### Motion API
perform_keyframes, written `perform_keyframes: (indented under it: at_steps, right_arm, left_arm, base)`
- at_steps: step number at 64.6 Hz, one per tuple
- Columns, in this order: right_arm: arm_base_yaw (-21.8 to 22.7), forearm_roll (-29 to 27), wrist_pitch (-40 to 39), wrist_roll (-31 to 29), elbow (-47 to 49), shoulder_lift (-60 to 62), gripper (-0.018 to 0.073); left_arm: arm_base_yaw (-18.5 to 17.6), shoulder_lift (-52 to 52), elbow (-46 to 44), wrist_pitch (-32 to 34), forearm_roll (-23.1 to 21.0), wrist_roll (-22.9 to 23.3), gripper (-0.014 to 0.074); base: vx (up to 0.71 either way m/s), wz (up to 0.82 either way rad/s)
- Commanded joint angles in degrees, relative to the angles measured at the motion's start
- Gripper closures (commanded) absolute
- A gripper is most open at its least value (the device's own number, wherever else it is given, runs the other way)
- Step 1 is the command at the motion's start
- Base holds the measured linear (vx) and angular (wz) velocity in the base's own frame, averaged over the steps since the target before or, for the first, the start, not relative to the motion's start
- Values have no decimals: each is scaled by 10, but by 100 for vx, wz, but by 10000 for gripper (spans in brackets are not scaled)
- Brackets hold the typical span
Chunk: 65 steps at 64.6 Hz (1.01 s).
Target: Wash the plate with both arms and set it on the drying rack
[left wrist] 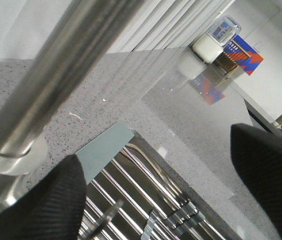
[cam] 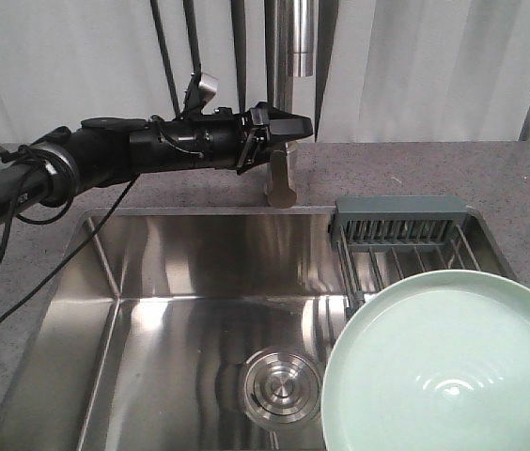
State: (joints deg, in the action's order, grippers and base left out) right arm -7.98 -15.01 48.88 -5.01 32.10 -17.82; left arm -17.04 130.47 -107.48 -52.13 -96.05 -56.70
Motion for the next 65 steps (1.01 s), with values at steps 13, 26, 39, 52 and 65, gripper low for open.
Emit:
perform_keyframes:
  at_steps: [13, 26, 39, 52, 65]
  right_arm:
    - [2, -9, -46, 0, 14, -5, 561]
    - [2, -9, -46, 0, 14, -5, 561]
    - [2, -9, -46, 1, 14, -5, 561]
    - [2, -9, -45, 1, 14, -5, 561]
    - [2, -9, -42, 1, 14, -5, 561]
  left_arm:
    - [-13, -29, -23, -64, -21, 29, 27]
    - [-23, -29, -23, -113, 32, 64, 48]
    - [-38, -29, -23, -133, 67, 72, 100]
    - [-38, -29, -23, -120, 67, 75, 195]
    - [-25, -31, -35, -137, 67, 122, 440]
  base:
    - [0, 0]
    - [0, 0]
    - [0, 0]
    - [0, 0]
    - [0, 0]
